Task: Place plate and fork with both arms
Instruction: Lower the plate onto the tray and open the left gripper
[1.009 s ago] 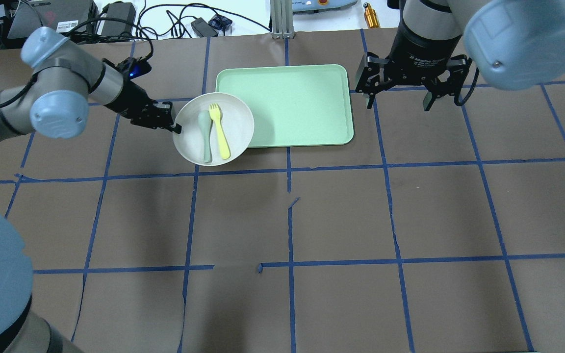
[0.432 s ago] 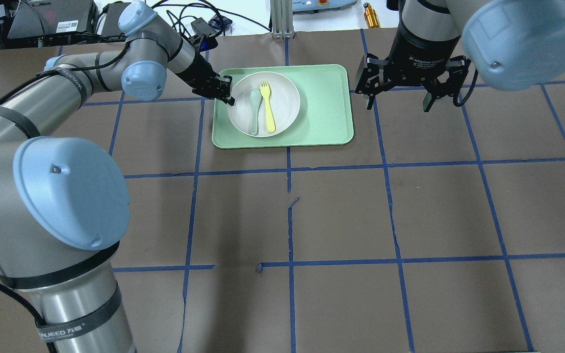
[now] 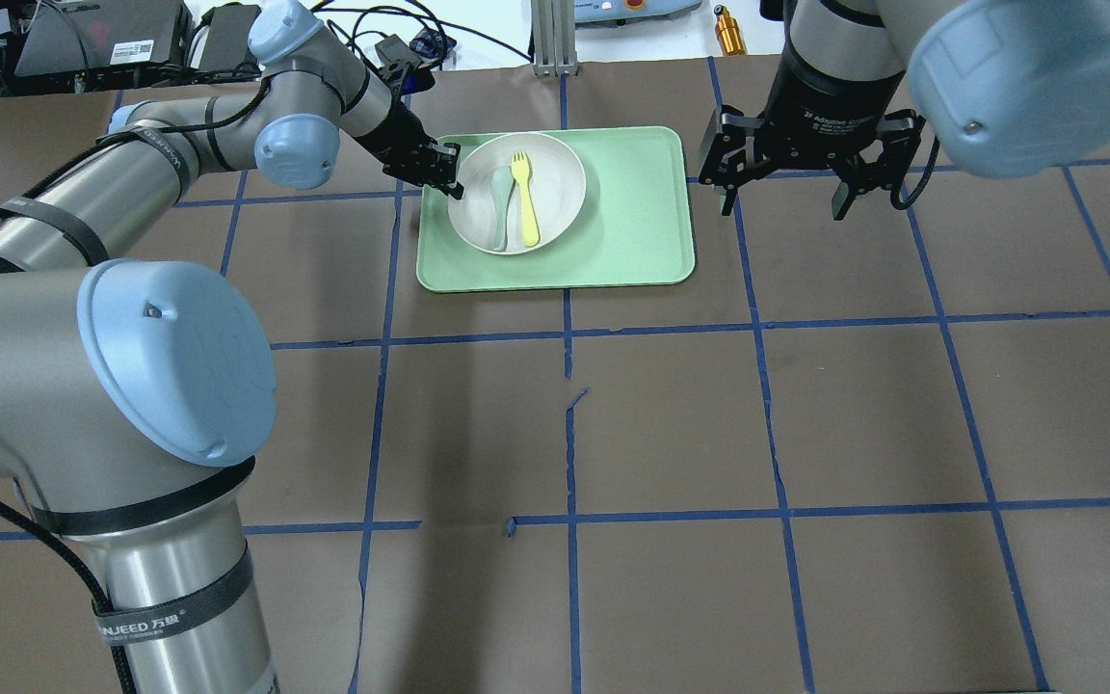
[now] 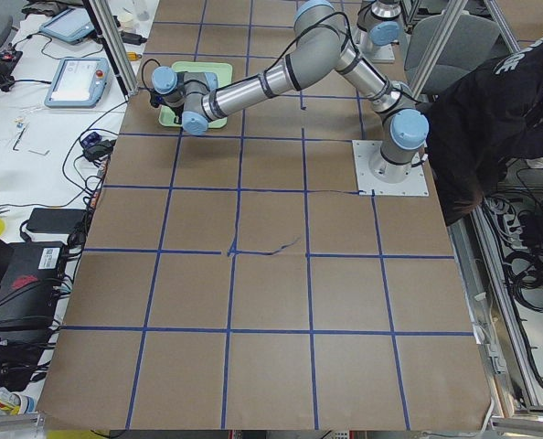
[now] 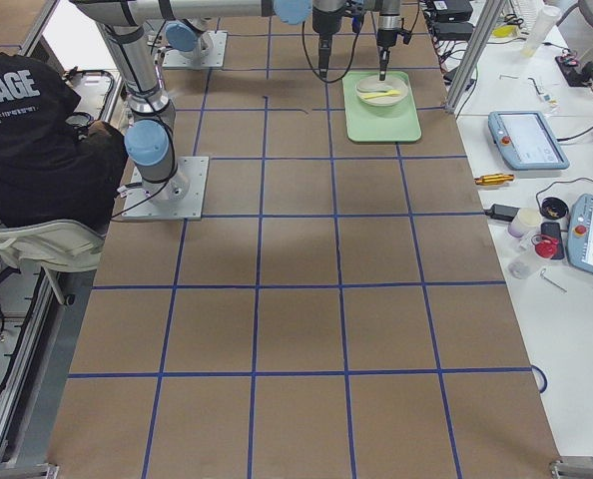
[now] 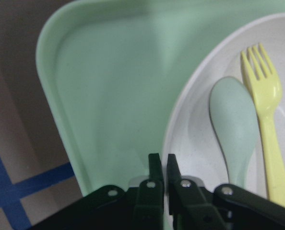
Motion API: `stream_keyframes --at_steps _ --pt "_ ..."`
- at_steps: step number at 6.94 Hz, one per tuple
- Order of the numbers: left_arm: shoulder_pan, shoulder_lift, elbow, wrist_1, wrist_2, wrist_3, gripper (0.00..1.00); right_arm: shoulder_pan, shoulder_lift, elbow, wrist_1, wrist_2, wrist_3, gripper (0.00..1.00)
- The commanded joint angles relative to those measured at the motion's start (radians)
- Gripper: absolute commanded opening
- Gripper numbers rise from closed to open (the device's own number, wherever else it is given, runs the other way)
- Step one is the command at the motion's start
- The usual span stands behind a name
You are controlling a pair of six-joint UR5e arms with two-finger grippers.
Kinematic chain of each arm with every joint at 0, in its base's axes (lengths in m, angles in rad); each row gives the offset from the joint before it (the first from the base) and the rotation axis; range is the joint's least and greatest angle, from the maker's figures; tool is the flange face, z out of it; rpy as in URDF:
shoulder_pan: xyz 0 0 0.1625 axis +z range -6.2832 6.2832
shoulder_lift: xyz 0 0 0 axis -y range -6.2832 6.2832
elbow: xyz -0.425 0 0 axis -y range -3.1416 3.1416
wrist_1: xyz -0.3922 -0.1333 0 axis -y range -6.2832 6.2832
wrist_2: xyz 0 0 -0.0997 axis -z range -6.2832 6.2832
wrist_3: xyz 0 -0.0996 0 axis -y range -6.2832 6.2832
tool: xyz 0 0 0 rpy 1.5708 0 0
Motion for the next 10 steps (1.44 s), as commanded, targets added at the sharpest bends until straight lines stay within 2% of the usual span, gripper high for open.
stream_keyframes --at_steps 1,5,7,9,10 --pt "0.004 0.004 0.009 -0.011 0.057 0.034 0.00 0.002 0.000 0.000 0.000 0.002 0.001 1.00" --pt "-0.005 0.001 0.008 0.001 0.002 -0.126 0.00 0.002 -0.002 0.002 0.000 0.005 0.000 1.00" --pt "-0.008 0.001 0.003 0.003 -0.003 -0.143 0.00 0.002 -0.002 0.002 0.000 0.003 0.000 1.00" --pt "-0.007 0.004 -0.014 0.061 0.002 -0.137 0.99 0.002 -0.002 0.002 0.000 0.003 0.001 1.00" --pt "-0.007 0.028 -0.017 0.082 0.000 -0.146 1.00 0.002 -0.002 0.002 0.000 0.003 0.001 1.00"
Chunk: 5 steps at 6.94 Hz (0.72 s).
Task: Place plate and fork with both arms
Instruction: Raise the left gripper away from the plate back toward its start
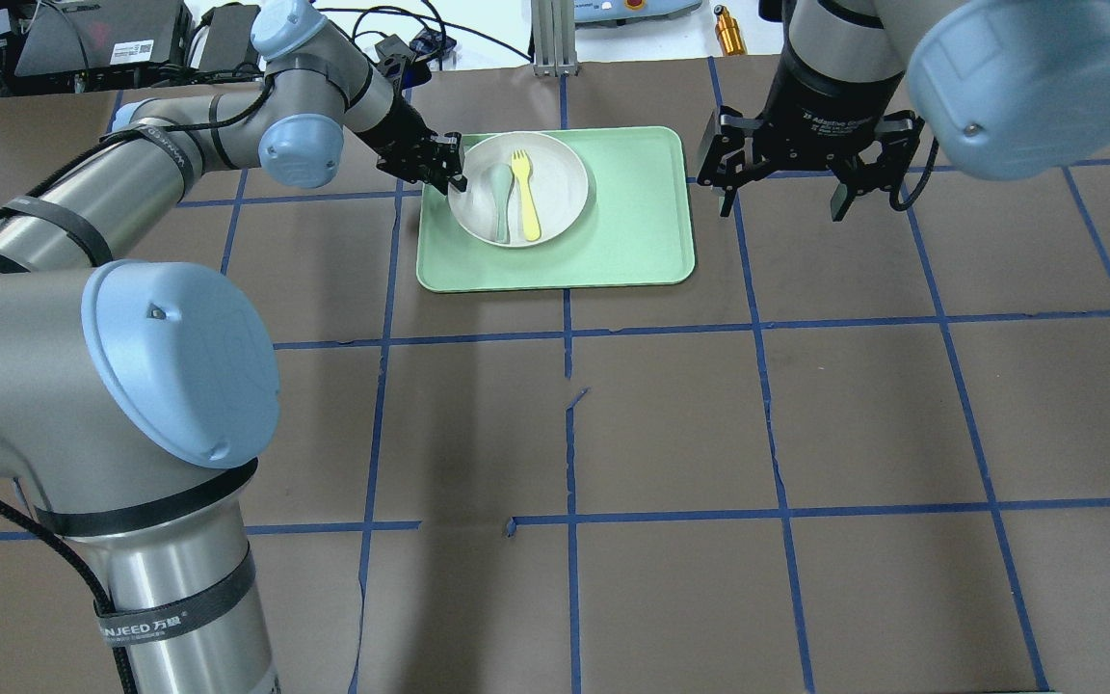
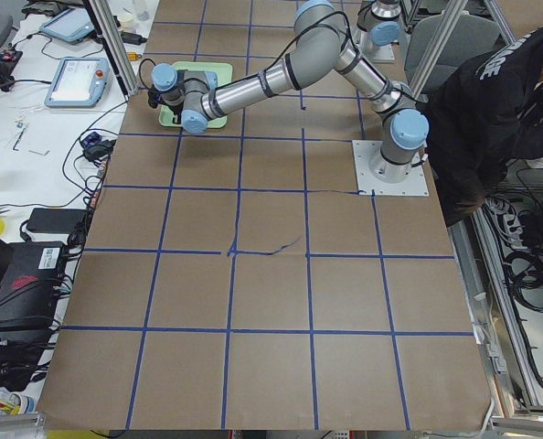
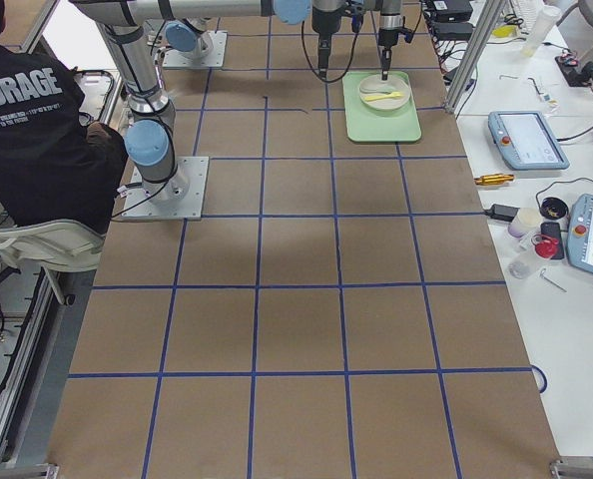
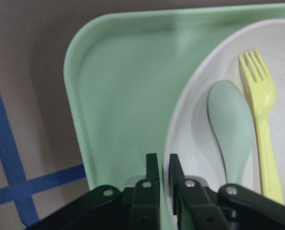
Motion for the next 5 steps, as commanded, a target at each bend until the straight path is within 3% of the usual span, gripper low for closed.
stream_keyframes --at_steps 1,2,3,4,5 --pt "0.008 0.073 -0.022 0.013 0.024 -0.020 1.00 0.000 0.000 0.000 0.000 0.000 0.000 1.00" --pt "0.018 0.183 -0.064 -0.054 0.140 -0.021 1.00 0.000 -0.002 0.000 0.000 0.002 0.000 1.00" --pt "0.017 0.313 -0.091 -0.197 0.234 -0.025 1.00 0.000 -0.002 0.000 0.000 0.002 -0.001 1.00" --pt "0.014 0.439 -0.093 -0.346 0.259 -0.045 1.00 0.000 0.000 0.000 0.000 0.005 -0.001 1.00" --pt "0.003 0.549 -0.101 -0.384 0.306 -0.180 1.00 0.002 -0.003 0.000 0.000 -0.005 0.000 1.00"
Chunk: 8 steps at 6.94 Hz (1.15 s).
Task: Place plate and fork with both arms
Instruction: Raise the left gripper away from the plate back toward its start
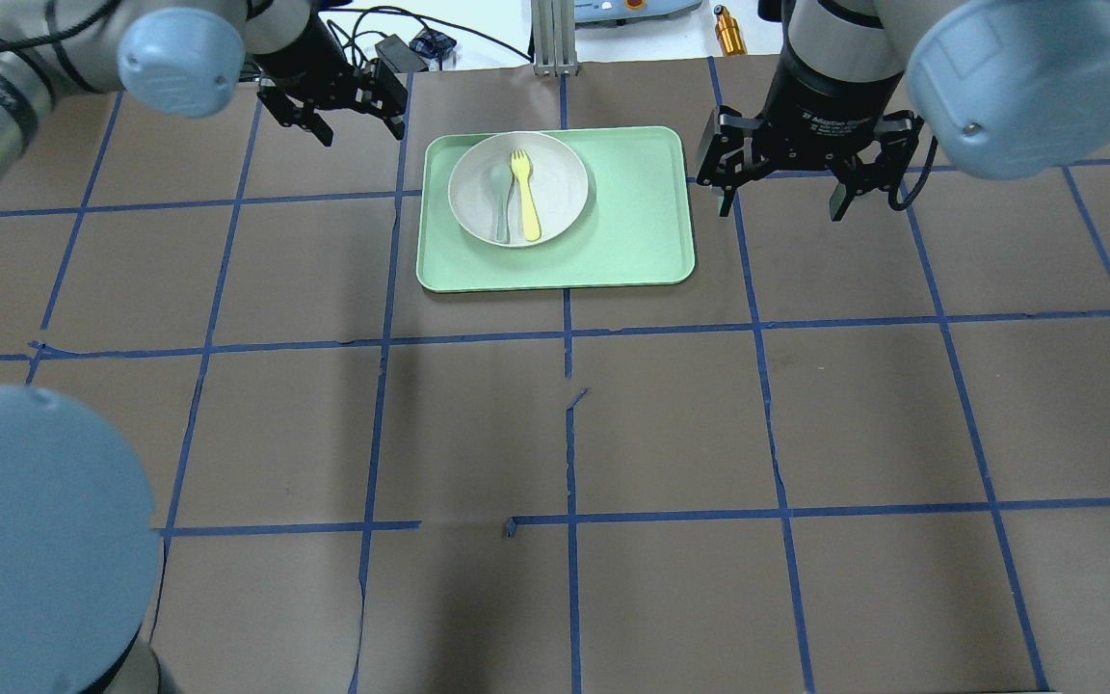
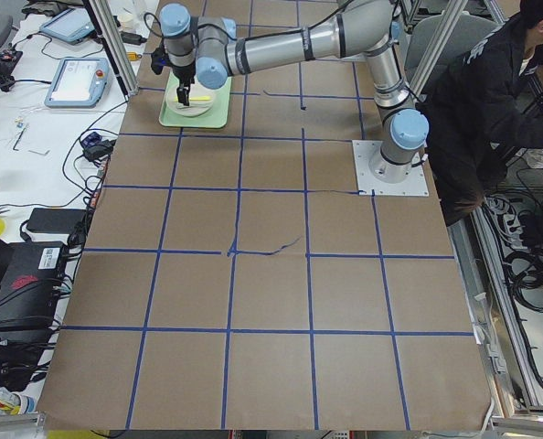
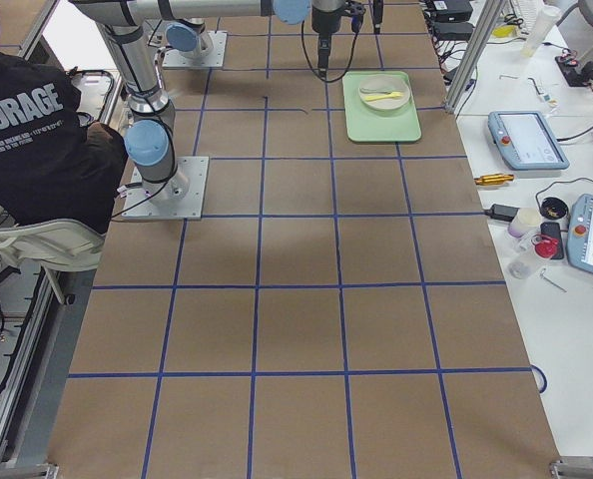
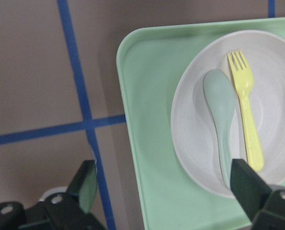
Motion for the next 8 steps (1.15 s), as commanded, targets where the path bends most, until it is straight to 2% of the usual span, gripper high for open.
stream_keyframes --at_steps 1,3,6,7,8 --pt "-0.059 0.217 -0.061 -0.126 0.117 -0.220 1.00 0.001 -0.001 0.002 -0.003 -0.010 0.000 1.00" --pt "-0.108 0.349 -0.250 -0.125 0.129 -0.229 1.00 0.001 0.000 0.000 -0.021 -0.065 0.001 1.00" --pt "-0.108 0.366 -0.276 -0.122 0.144 -0.226 1.00 0.010 0.006 0.015 -0.060 -0.067 0.117 1.00" --pt "-0.108 0.362 -0.277 -0.117 0.143 -0.223 1.00 0.013 0.041 0.017 -0.127 -0.063 0.133 1.00" --pt "-0.108 0.344 -0.274 -0.117 0.153 -0.223 1.00 0.044 0.152 -0.042 -0.132 -0.049 0.063 1.00"
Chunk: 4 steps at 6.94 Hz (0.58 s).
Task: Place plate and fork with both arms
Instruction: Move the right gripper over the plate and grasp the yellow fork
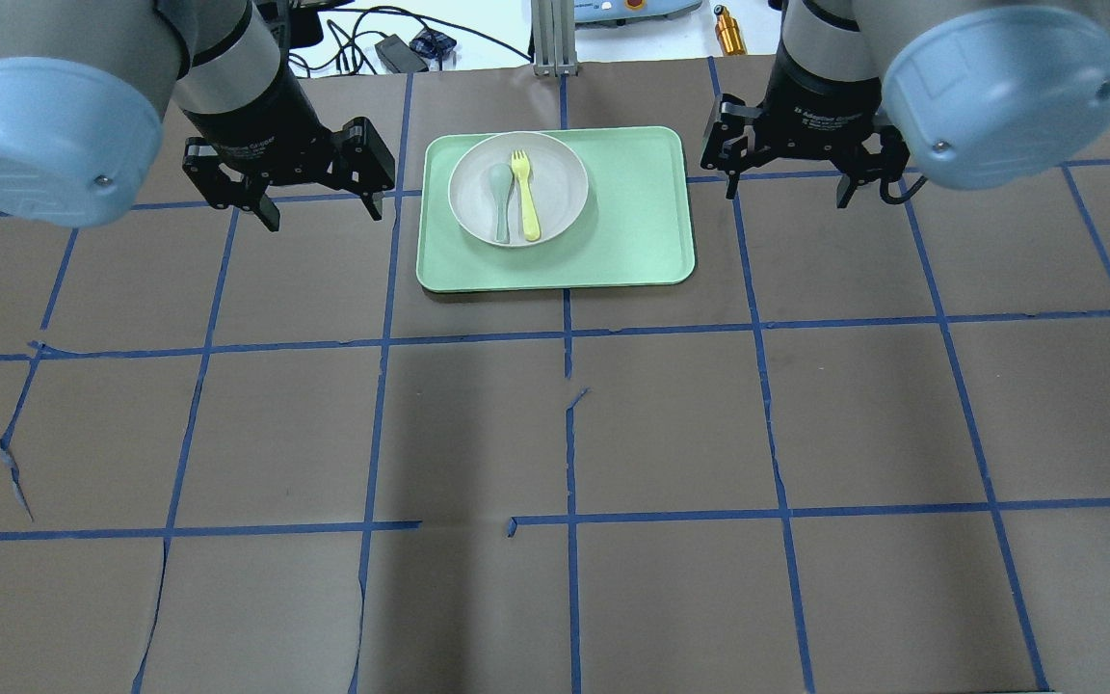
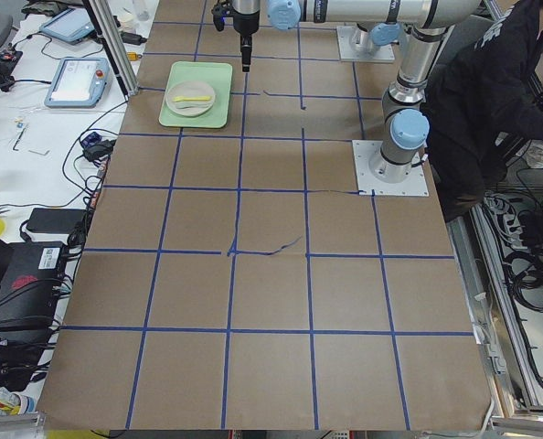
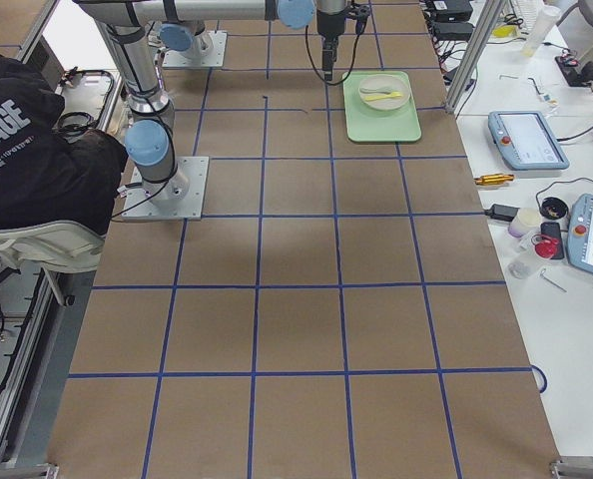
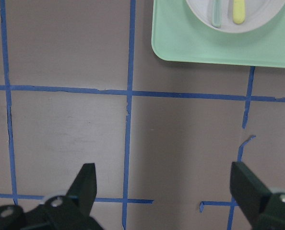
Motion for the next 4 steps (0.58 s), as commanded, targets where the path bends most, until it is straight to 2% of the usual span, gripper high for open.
stream_keyframes --at_steps 1,2,3,4 --pt "0.000 -0.014 -0.002 0.001 0.009 0.001 1.00 0.082 0.248 -0.181 -0.028 0.017 -0.054 1.00" --pt "0.000 -0.015 -0.003 0.003 0.008 -0.001 1.00 0.116 0.441 -0.357 -0.027 0.061 -0.047 1.00" --pt "0.000 -0.014 -0.003 0.003 0.009 -0.001 1.00 0.130 0.584 -0.500 -0.022 0.092 -0.069 1.00" --pt "0.000 -0.015 -0.006 0.005 0.009 -0.001 1.00 0.133 0.647 -0.558 -0.008 0.133 -0.109 0.99"
